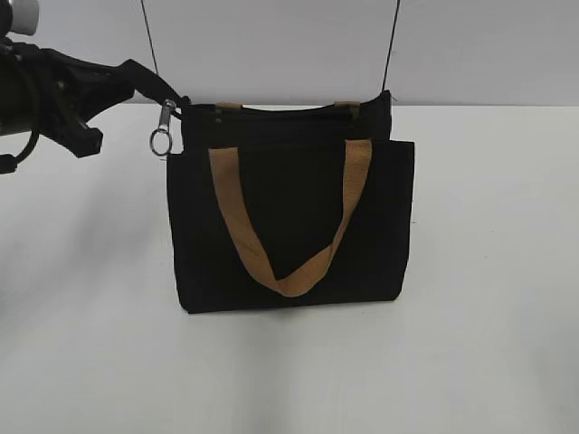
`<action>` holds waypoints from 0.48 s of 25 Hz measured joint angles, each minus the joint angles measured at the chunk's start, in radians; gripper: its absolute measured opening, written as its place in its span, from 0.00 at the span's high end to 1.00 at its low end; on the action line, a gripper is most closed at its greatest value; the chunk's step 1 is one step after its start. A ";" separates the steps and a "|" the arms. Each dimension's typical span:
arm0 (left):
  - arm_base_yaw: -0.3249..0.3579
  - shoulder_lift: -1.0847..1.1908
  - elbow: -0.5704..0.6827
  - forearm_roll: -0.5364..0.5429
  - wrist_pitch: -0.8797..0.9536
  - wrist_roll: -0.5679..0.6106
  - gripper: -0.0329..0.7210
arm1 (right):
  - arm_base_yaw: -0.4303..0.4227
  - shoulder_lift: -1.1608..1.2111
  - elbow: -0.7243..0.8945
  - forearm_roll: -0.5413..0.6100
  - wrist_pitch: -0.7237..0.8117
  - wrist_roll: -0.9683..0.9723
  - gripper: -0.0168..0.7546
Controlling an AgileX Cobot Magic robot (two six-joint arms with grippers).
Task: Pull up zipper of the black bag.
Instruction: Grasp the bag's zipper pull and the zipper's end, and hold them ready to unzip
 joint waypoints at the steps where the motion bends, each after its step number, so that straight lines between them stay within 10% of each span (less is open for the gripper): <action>1: 0.000 -0.006 0.000 0.000 0.004 -0.008 0.92 | 0.007 0.000 0.000 0.014 -0.008 0.007 0.26; 12: -0.003 -0.017 -0.050 0.043 0.026 -0.071 0.92 | 0.023 0.407 -0.084 0.201 -0.253 -0.137 0.26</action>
